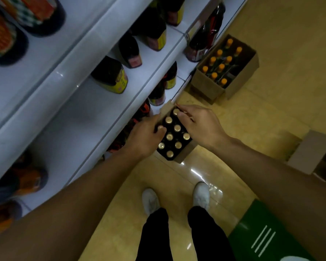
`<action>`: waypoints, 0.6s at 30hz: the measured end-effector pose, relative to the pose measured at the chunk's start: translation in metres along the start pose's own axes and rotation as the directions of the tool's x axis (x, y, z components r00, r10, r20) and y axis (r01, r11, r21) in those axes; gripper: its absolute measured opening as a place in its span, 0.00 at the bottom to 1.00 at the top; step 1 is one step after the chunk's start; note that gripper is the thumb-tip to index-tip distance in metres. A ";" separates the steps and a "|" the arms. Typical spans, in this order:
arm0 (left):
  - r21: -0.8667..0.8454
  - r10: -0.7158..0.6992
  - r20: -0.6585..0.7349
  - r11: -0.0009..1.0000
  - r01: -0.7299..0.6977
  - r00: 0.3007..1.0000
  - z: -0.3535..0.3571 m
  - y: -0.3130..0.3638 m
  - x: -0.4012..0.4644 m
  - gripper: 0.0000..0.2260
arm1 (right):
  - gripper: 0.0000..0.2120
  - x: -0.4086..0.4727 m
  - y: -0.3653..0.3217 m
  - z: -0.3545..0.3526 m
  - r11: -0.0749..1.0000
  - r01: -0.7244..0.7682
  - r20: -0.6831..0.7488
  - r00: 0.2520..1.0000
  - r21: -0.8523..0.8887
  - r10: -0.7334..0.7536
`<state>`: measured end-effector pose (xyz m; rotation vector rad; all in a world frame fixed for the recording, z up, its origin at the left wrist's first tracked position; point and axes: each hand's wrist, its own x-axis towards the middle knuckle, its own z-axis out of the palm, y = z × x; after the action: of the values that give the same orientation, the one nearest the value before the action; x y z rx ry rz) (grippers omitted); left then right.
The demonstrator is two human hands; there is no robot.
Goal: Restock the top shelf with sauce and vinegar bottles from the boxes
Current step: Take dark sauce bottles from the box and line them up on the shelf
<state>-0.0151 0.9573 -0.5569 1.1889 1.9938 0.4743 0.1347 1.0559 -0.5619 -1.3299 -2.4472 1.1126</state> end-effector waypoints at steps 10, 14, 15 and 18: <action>-0.078 -0.112 0.112 0.990 0.121 0.987 0.107 -0.109 0.042 0.21 | 0.14 0.011 0.108 0.124 0.989 -0.043 0.195 0.978 -0.145 0.071; -0.047 -0.134 0.102 0.989 0.140 0.986 0.157 -0.151 0.056 0.19 | 0.08 0.007 0.152 0.175 0.985 -0.034 0.289 0.954 -0.169 0.082; -0.046 -0.135 0.105 0.989 0.140 0.985 0.170 -0.162 0.060 0.18 | 0.08 0.007 0.162 0.189 0.984 -0.040 0.310 0.946 -0.174 0.093; -0.031 -0.166 0.124 0.985 0.171 0.978 0.205 -0.193 0.076 0.17 | 0.13 0.013 0.187 0.226 0.979 -0.057 0.356 0.926 -0.197 0.126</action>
<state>0.0064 0.9144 -0.8446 0.9898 1.9507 0.3478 0.1519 1.0063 -0.8513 -1.4099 -2.8413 1.2884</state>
